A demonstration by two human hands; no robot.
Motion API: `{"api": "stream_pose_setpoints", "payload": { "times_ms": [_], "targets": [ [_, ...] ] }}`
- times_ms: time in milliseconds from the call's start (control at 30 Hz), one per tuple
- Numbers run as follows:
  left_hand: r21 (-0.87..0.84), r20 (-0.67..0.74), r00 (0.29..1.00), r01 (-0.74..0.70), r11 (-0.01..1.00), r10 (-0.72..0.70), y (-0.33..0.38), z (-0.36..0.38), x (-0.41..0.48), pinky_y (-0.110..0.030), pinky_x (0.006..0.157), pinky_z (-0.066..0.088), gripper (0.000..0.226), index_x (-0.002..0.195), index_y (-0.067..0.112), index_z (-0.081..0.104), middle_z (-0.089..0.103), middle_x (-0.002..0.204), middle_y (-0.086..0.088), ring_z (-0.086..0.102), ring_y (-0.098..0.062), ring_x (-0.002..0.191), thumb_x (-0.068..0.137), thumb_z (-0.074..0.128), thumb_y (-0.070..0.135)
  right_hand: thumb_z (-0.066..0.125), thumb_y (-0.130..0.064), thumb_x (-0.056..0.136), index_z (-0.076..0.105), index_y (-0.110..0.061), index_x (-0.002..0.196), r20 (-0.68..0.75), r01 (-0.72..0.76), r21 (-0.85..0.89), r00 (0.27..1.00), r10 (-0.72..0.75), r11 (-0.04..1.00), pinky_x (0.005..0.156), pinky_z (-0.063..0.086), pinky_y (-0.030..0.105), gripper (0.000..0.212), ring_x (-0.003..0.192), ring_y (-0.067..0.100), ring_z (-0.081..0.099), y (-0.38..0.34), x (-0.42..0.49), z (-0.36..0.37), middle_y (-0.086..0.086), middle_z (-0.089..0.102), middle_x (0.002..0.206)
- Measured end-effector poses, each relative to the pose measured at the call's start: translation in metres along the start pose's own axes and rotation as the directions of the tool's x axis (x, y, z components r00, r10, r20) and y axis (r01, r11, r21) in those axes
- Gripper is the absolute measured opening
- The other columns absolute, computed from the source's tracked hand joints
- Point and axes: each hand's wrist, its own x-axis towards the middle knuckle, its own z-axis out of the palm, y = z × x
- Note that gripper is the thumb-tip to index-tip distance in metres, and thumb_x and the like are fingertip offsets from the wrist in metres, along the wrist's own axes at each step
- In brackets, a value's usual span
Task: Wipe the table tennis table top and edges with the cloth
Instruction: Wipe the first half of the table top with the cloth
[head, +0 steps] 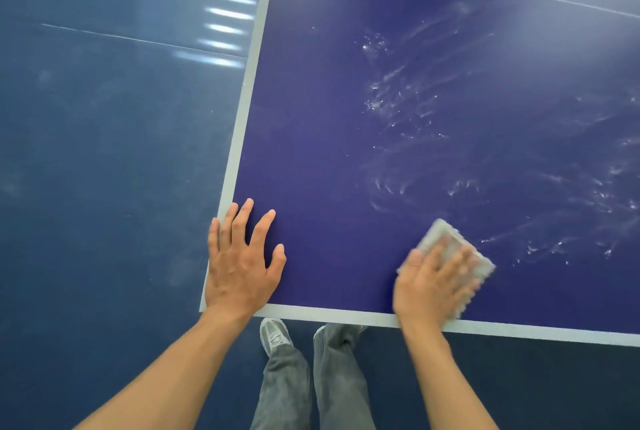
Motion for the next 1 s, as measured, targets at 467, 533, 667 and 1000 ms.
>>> {"api": "stream_pose_setpoints", "payload": {
  "times_ms": [467, 533, 667, 1000],
  "targets": [
    [-0.002, 0.019, 1.0, 0.016, 1.0, -0.016, 0.004, 0.002, 0.002, -0.058, 0.126, 0.017, 0.062, 0.149, 0.02, 0.051, 0.034, 0.162, -0.011, 0.027, -0.035, 0.153, 0.094, 0.044, 0.047, 0.002, -0.051, 0.102, -0.007, -0.021, 0.164, 0.053, 0.154, -0.037, 0.987, -0.152, 0.987, 0.127, -0.004, 0.061, 0.071, 0.161, 0.034, -0.012, 0.004, 0.032, -0.008, 0.016, -0.01, 0.174],
    [0.004, 0.026, 1.0, 0.016, 1.0, -0.016, 0.002, 0.002, 0.002, -0.058, 0.126, 0.017, 0.061, 0.149, 0.021, 0.051, 0.034, 0.162, -0.01, 0.027, -0.035, 0.154, 0.094, 0.044, 0.047, -0.005, -0.054, 0.098, -0.019, -0.021, 0.16, 0.029, 0.071, 0.035, 0.997, -0.072, 0.997, 0.126, -0.013, 0.059, 0.072, 0.159, 0.034, -0.019, -0.042, 0.053, -0.007, 0.018, -0.016, 0.173],
    [0.007, 0.029, 0.999, 0.023, 1.0, -0.023, 0.001, 0.004, 0.003, -0.057, 0.126, 0.016, 0.059, 0.149, 0.023, 0.049, 0.033, 0.163, -0.009, 0.026, -0.033, 0.154, 0.095, 0.043, 0.045, 0.002, -0.049, 0.107, -0.003, -0.016, 0.166, 0.06, 0.494, -0.041, 0.869, -0.492, 0.868, 0.127, -0.008, 0.059, 0.069, 0.16, 0.037, -0.011, -0.118, 0.034, 0.017, 0.02, -0.01, 0.172],
    [-0.004, 0.021, 0.999, 0.045, 0.999, -0.045, 0.004, 0.0, 0.004, -0.057, 0.125, 0.021, 0.056, 0.15, 0.014, 0.046, 0.037, 0.161, -0.009, 0.03, -0.032, 0.152, 0.099, 0.04, 0.035, 0.018, -0.045, 0.108, 0.007, -0.017, 0.167, 0.115, 0.584, -0.17, 0.812, -0.572, 0.794, 0.126, 0.01, 0.065, 0.067, 0.161, 0.037, 0.002, -0.011, 0.035, 0.0, 0.018, 0.002, 0.174]
  ]
}}
